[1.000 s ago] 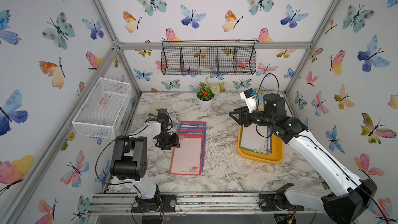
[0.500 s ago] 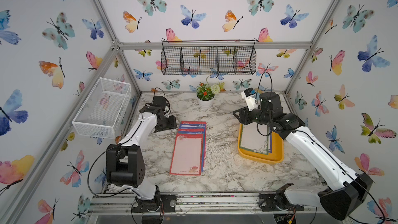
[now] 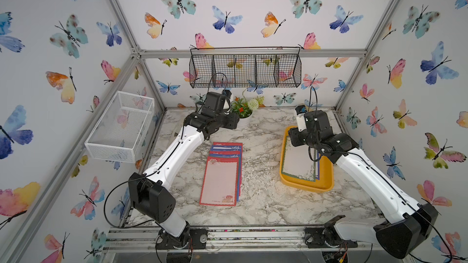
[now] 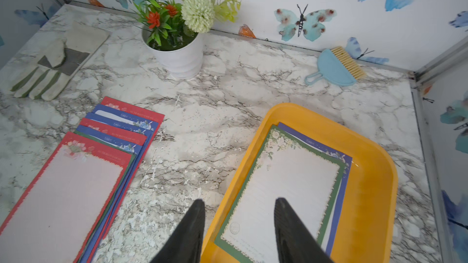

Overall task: Take out the stationery paper from the storage box
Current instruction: Place the stationery paper at the center of the board, then pick up the stationery paper from the storage box.

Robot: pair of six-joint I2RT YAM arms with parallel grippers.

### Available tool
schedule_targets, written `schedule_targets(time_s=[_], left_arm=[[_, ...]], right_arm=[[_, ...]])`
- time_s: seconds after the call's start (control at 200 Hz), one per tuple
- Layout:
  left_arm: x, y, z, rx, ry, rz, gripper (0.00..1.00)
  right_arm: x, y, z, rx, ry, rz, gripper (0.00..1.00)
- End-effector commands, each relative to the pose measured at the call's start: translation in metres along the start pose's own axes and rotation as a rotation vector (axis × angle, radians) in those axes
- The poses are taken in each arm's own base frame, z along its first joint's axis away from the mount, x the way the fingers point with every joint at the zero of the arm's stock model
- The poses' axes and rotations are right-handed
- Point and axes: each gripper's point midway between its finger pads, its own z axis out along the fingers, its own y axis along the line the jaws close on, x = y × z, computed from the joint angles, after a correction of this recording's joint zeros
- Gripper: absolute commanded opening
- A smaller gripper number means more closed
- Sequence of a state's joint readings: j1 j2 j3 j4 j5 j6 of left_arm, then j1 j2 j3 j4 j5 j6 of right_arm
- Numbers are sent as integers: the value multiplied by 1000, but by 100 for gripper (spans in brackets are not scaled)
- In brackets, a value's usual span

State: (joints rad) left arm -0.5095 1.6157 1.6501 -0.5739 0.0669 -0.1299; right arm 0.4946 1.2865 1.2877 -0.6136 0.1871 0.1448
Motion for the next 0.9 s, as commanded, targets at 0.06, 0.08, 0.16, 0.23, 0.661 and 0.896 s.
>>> schedule_targets(time_s=[0.06, 0.08, 0.16, 0.23, 0.661, 0.896], left_arm=[[-26, -47, 25, 67, -105, 126, 59], [-28, -52, 28, 74, -110, 136, 59], [-29, -69, 40, 107, -127, 185, 59], [-27, -79, 53, 130, -138, 203, 60], [35, -137, 111, 457, 4, -30, 60], [70, -170, 125, 558, 125, -86, 60]], right_arm=[[15, -34, 4, 115, 37, 22, 47], [16, -37, 5, 120, 41, 27, 47], [17, -50, 9, 140, 44, 56, 47], [19, -63, 12, 156, 46, 88, 47], [76, -149, 58, 239, 109, 351, 37], [107, -156, 79, 222, 145, 420, 35]])
